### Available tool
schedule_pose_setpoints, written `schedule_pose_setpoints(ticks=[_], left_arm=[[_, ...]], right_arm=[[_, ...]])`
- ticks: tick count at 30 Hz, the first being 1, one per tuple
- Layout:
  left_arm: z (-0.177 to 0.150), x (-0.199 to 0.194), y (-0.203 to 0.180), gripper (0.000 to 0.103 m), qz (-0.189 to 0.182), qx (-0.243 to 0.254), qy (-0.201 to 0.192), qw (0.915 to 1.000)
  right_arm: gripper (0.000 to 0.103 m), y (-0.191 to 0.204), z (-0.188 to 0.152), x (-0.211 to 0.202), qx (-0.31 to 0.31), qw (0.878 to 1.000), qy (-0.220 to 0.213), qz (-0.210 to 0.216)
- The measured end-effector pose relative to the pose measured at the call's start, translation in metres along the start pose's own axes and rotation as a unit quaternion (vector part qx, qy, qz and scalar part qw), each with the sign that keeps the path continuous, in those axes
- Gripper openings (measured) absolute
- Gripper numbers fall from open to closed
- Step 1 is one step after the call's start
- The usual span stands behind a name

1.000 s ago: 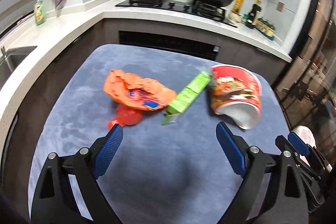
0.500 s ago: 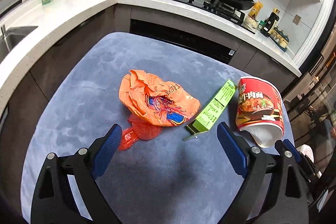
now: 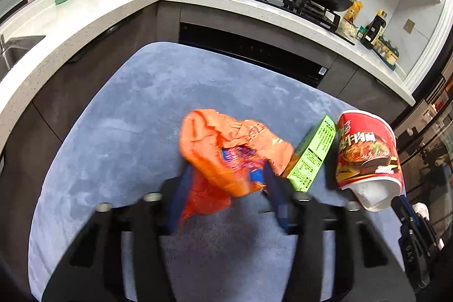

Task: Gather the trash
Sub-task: 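Grasp the orange bag with the left tool while the right grasps the red noodle cup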

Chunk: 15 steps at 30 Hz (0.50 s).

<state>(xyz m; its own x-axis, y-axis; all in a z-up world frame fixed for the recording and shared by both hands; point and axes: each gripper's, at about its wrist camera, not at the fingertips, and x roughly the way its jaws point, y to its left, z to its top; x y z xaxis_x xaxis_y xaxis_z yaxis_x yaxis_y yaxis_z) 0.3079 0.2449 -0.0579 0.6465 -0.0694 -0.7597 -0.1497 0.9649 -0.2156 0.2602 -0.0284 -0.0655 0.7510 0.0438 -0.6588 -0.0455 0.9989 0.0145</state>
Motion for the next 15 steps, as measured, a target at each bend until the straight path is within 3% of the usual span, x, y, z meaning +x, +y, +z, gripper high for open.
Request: schedule_pose_setpoints(ticks=[2, 4, 15], left_arm=[[0.000, 0.000, -0.001, 0.017, -0.001, 0.004, 0.002, 1.0000], [0.000, -0.005, -0.004, 0.008, -0.003, 0.011, -0.004, 0.9999], [0.002, -0.063, -0.037, 0.006, -0.031, 0.039, -0.059, 0.9970]], right_arm=[[0.009, -0.002, 0.001, -0.006, 0.003, 1.000, -0.006, 0.000], [0.009, -0.005, 0.002, -0.011, 0.009, 1.000, -0.010, 0.002], [0.004, -0.029, 0.005, -0.058, 0.038, 0.998, -0.040, 0.008]])
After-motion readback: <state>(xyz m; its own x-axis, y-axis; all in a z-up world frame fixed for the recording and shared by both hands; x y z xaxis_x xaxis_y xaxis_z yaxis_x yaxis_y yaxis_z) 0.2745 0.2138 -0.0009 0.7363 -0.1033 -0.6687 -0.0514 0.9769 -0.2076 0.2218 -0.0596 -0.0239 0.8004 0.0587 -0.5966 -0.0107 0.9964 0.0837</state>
